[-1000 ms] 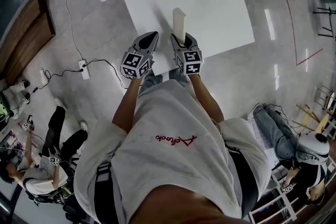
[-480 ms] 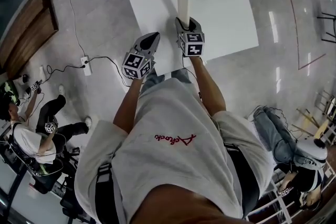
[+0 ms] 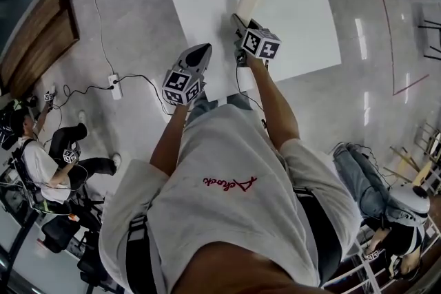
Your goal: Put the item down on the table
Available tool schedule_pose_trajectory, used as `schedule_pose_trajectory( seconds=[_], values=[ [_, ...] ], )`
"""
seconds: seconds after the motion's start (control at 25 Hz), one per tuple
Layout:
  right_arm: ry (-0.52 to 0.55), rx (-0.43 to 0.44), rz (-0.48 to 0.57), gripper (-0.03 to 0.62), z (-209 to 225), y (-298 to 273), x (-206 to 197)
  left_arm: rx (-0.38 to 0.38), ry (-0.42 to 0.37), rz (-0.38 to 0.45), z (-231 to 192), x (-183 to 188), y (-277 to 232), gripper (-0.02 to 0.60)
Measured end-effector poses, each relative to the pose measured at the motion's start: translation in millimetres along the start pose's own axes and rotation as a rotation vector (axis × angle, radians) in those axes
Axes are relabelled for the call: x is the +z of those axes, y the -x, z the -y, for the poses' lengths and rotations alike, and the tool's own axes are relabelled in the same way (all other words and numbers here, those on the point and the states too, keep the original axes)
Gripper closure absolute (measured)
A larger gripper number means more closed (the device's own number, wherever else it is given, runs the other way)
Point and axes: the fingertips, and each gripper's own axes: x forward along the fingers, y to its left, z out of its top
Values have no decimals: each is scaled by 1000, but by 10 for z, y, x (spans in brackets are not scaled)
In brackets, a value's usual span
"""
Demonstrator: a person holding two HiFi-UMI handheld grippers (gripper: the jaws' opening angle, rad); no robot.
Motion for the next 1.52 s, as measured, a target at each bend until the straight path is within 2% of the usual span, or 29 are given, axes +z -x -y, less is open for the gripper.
schedule_pose_trajectory(
  seconds=[0.24, 0.56, 0.96, 1.16, 1.52],
  values=[
    [-458, 123, 89, 421, 104, -98, 101, 5, 6, -10, -43, -64, 32, 563],
    [-839, 180, 184, 422, 351, -118, 134, 3, 1, -15, -5, -69, 11, 563],
    [-1043, 289, 243, 421, 340, -262, 178, 4, 8, -24, -11, -99, 18, 561],
    [-1082, 311, 244, 421, 268, -245, 216, 3, 11, -22, 26, -104, 29, 563],
    [-1050, 178, 185, 384, 349, -319, 126, 5, 0, -8, 8, -67, 24, 563]
  ],
)
